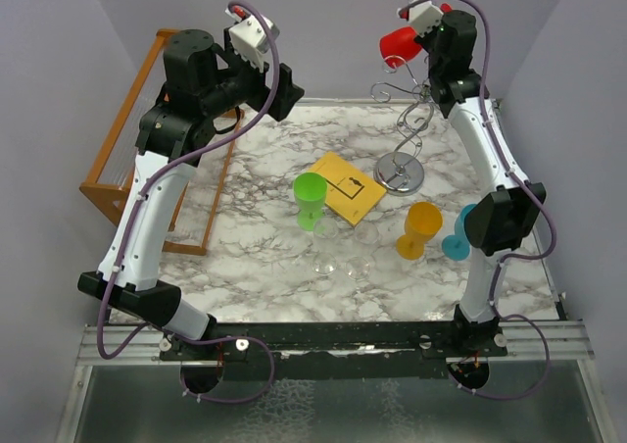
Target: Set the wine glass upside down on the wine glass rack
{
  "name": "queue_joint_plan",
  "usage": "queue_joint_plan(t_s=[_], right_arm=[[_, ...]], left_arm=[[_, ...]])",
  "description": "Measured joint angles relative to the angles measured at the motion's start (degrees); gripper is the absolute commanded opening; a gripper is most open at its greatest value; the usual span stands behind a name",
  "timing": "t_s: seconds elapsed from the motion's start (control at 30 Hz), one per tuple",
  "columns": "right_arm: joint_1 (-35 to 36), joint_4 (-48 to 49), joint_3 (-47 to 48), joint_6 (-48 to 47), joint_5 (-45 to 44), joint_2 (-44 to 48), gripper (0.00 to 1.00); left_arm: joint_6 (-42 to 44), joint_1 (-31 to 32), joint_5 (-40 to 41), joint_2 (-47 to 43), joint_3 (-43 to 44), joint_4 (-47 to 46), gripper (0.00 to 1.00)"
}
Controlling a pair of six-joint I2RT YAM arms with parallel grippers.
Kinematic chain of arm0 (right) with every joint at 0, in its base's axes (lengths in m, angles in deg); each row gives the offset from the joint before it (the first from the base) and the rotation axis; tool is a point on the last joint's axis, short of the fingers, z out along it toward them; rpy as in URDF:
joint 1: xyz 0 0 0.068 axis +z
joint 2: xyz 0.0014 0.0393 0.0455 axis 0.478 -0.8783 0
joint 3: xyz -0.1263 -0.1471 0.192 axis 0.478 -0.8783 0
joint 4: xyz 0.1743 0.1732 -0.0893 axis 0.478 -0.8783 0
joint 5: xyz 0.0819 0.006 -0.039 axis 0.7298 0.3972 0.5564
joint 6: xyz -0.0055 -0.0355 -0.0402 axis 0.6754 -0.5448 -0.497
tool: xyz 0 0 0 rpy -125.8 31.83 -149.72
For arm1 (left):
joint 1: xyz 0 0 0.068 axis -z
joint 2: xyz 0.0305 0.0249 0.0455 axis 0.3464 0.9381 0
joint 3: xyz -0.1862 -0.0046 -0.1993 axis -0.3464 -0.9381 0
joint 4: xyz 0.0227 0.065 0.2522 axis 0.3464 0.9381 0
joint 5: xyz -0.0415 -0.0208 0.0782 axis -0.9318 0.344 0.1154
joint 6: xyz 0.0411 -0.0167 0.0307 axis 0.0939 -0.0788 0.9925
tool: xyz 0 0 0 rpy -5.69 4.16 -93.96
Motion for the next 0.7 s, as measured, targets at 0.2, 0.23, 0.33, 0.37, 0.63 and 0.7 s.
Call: queue_joint_plan(t_s=[0.2, 0.23, 0.33, 0.37, 0.63, 0.7], right_arm=[[0.1, 1.1, -6.8, -6.8, 1.9, 1.1, 0.01], [0.1, 1.3, -7.7, -7.6, 2.2, 1.2, 0.01], [0.1, 2.5, -9.3, -11.1, 3.7, 1.9, 0.01], [0.1, 2.5, -10.1, -11.8, 4.4, 2.8, 0.01], [0.1, 4.1, -15.8, -17.0, 10.7, 7.0, 0.01], [0.1, 4.9, -16.6, -18.4, 12.0, 7.5, 0.01]], left_arm=[[0.4, 0.0, -0.3, 0.0, -0.2, 0.4, 0.90], [0.4, 0.0, -0.3, 0.0, -0.2, 0.5, 0.90], [0.6, 0.0, -0.3, 0.0, -0.3, 0.6, 0.90], [0.7, 0.0, -0.3, 0.0, -0.3, 0.6, 0.90], [1.3, 0.0, -0.4, 0.0, -1.0, 0.7, 0.90], [1.4, 0.0, -0.5, 0.0, -1.0, 0.7, 0.90]])
